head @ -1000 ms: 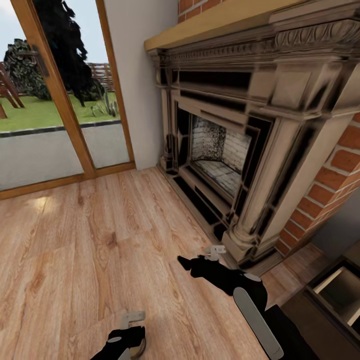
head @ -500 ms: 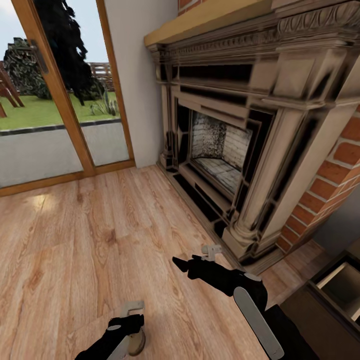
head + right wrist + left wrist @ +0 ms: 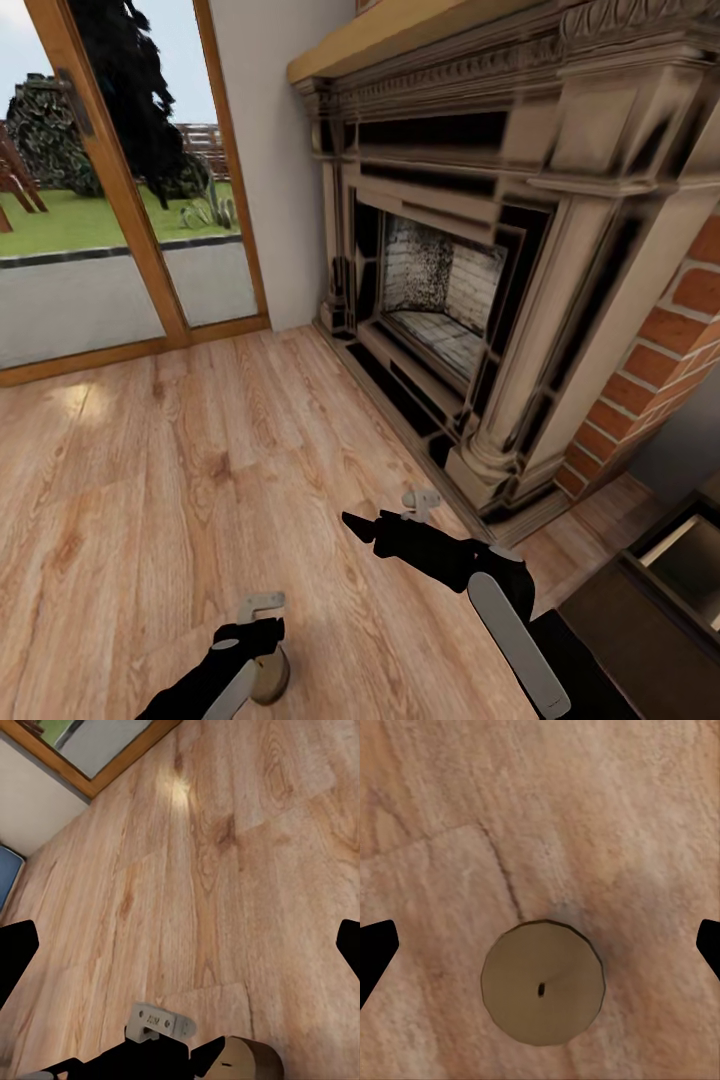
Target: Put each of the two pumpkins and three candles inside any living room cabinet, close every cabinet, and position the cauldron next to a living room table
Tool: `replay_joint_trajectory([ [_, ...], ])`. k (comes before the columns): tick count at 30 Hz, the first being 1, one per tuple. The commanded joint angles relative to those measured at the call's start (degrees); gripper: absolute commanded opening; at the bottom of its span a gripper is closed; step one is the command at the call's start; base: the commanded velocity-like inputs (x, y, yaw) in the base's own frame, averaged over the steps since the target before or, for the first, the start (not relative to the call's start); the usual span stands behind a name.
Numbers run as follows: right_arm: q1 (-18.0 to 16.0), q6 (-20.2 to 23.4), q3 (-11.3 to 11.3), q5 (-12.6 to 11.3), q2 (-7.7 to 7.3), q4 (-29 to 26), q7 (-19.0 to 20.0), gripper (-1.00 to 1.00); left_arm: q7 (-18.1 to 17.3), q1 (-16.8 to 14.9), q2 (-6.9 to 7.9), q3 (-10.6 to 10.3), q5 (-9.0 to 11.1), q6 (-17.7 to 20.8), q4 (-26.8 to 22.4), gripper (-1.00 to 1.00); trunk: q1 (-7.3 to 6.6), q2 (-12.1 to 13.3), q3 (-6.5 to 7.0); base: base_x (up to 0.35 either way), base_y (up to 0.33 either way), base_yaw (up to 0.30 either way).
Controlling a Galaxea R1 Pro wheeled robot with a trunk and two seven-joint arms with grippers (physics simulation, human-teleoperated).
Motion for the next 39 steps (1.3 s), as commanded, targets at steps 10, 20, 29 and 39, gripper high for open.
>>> replay_joint_trajectory([
  [10, -0.04, 0.16, -0.07, -0.04, -0.03, -0.02, 0.12, 1.00, 0.47, -0.01, -0.13, -0.58, 0.39, 0.15, 0.07, 1.00, 2.19, -4.05, -1.85, 0.000, 0.000, 0.000],
  [20, -0.04, 0.13, -0.07, -1.10, -0.03, -0.02, 0.12, 1.00, 0.10, -0.03, 0.14, -0.57, 0.34, 0.13, 0.00, 1.00, 4.19, -7.67, -3.69, 0.000, 0.000, 0.000],
  [29, -0.04, 0.13, -0.07, -1.17, -0.03, -0.02, 0.12, 1.00, 0.08, -0.05, 0.26, -0.57, 0.34, 0.13, -0.33, 1.00, 4.43, -7.79, -5.68, 0.000, 0.000, 0.000],
  [39, -0.04, 0.13, -0.30, -1.17, -0.20, -0.02, 2.82, 1.00, 0.08, -0.10, 0.34, -0.49, 0.34, 0.13, -0.62, 1.00, 4.68, -7.92, -7.89, 0.000, 0.000, 0.000],
])
